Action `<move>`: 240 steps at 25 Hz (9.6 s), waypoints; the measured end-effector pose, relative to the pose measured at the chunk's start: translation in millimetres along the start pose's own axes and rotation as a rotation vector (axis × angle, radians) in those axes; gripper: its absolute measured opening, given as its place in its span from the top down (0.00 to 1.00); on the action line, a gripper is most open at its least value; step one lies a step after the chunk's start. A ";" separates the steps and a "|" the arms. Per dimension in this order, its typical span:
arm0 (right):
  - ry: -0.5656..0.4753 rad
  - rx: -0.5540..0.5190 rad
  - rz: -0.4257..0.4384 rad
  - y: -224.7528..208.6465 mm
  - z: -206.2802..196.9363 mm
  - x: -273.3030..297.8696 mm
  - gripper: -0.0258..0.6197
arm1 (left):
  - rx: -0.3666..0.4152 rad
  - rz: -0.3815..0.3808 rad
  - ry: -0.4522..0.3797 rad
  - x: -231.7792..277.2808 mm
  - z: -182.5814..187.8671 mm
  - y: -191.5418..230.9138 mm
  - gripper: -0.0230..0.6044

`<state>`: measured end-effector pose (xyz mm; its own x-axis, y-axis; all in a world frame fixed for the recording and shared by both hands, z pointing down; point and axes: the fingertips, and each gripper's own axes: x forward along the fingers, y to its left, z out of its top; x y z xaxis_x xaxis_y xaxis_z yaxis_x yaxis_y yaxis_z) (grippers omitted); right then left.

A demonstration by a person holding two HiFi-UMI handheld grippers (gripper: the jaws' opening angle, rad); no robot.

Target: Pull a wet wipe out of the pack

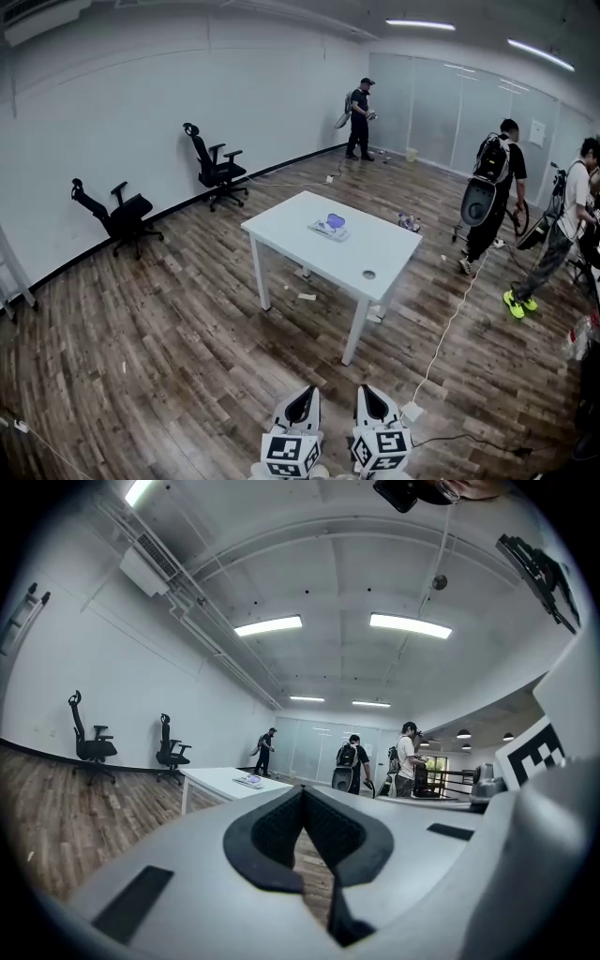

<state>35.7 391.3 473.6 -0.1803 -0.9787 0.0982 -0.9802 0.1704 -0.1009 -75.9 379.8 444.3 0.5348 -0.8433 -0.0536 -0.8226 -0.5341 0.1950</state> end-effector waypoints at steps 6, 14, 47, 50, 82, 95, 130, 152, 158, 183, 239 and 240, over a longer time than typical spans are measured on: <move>-0.003 0.008 0.007 -11.8 0.4 19.0 0.95 | 0.002 0.019 0.010 15.9 -5.9 6.5 0.96; 0.009 0.032 0.011 -29.3 -2.3 40.6 0.95 | 0.012 0.010 0.029 45.4 -13.6 5.2 0.96; 0.023 0.060 0.049 -60.1 2.4 80.4 0.95 | 0.049 0.028 0.035 99.3 -7.8 6.5 0.96; 0.020 0.049 0.049 -63.3 2.0 80.5 0.95 | 0.056 0.028 0.034 103.9 -8.6 4.4 0.96; 0.038 0.059 0.061 -71.7 -9.4 150.8 0.95 | 0.002 0.102 0.009 162.2 -5.4 65.1 0.96; 0.045 0.045 0.061 -85.8 4.9 223.2 0.95 | 0.022 0.094 0.018 227.4 1.7 101.7 0.96; 0.053 0.086 -0.007 -102.3 25.1 370.5 0.95 | 0.034 -0.020 0.044 362.9 14.6 171.8 0.96; 0.057 0.032 -0.024 -113.4 37.0 429.2 0.95 | 0.046 -0.074 0.019 427.2 17.4 188.0 0.96; 0.079 0.049 -0.019 -120.3 30.5 440.8 0.95 | 0.030 -0.081 0.044 440.7 11.4 187.0 0.96; 0.102 0.096 0.023 -143.0 27.4 530.7 0.95 | 0.027 -0.021 0.091 511.5 -2.2 237.5 0.96; 0.159 0.137 0.060 -244.2 44.3 716.8 0.95 | 0.045 0.011 0.206 704.2 -20.2 287.6 0.96; 0.167 0.138 0.059 -244.0 42.1 718.8 0.95 | 0.040 0.013 0.213 705.9 -22.1 289.8 0.96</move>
<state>148.7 -358.6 527.2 -0.2590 -0.9330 0.2500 -0.9492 0.1980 -0.2447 67.5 -368.9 484.6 0.5494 -0.8206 0.1575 -0.8344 -0.5288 0.1551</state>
